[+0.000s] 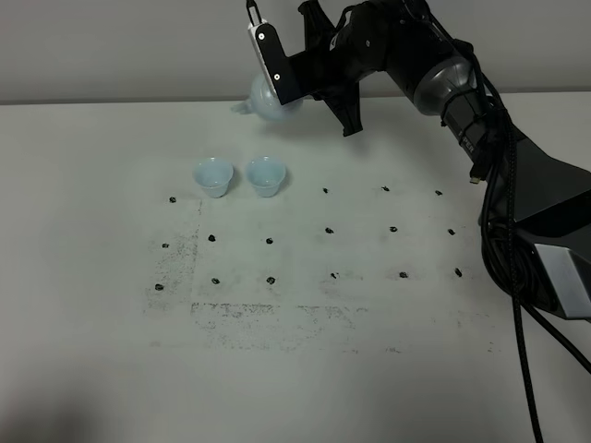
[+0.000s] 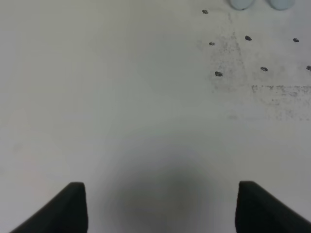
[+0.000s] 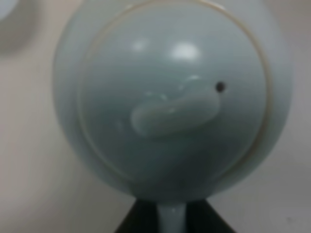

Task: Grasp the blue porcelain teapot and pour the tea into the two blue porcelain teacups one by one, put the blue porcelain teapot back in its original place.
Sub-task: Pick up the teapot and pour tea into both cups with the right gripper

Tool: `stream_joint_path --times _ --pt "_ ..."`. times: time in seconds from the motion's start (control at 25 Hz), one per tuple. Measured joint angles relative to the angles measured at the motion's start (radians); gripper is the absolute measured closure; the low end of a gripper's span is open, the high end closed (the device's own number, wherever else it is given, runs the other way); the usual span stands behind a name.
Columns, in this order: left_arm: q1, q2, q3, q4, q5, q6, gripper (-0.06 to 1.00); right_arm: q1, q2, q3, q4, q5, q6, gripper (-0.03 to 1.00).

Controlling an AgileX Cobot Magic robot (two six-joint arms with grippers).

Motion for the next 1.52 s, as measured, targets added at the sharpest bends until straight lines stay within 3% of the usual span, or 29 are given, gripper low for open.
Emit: stream_joint_path --times 0.4,0.96,1.52 --pt "0.0 0.0 0.0 0.0 0.0 0.0 0.34 0.037 0.048 0.0 0.001 -0.183 -0.126 0.93" --pt "0.0 0.0 0.0 0.0 0.0 0.0 0.34 0.037 0.085 0.0 -0.001 -0.273 -0.162 0.93" --pt "0.0 0.0 0.0 0.0 0.0 0.0 0.34 0.037 0.085 0.0 0.018 -0.285 -0.087 0.93"
